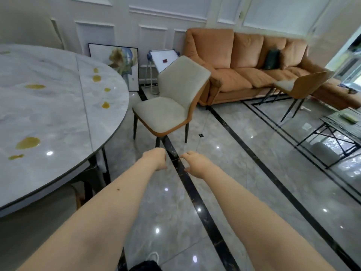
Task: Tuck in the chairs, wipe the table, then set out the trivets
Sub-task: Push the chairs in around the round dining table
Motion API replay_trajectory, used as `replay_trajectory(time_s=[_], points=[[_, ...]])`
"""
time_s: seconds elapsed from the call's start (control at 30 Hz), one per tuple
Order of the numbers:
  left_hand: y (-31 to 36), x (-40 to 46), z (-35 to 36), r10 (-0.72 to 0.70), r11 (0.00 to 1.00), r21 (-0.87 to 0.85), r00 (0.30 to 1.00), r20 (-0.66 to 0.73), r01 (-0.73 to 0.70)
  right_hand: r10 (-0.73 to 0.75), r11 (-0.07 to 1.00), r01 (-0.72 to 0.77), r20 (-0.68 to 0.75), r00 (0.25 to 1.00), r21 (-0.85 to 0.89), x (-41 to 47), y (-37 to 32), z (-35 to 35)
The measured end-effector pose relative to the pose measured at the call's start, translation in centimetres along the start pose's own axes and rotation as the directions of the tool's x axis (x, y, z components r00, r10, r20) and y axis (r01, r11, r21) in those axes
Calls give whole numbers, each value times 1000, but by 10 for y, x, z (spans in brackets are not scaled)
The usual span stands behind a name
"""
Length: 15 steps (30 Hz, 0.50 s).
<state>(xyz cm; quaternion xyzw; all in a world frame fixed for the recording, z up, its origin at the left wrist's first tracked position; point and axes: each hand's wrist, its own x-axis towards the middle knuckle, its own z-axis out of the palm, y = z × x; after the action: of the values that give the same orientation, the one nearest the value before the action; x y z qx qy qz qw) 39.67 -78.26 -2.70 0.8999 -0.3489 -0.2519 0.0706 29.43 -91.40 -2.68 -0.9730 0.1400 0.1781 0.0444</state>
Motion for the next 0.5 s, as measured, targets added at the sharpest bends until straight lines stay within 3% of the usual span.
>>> replay_trajectory(time_s=[0.2,0.5], points=[[60,123,-51,101,995,16,995,22,-102,98,989,-91,-52,994,119,72,91,-50],[164,309,-70,188,977,90,979,76,-195,219,961,-214,-12,976,174,171,265,-74]])
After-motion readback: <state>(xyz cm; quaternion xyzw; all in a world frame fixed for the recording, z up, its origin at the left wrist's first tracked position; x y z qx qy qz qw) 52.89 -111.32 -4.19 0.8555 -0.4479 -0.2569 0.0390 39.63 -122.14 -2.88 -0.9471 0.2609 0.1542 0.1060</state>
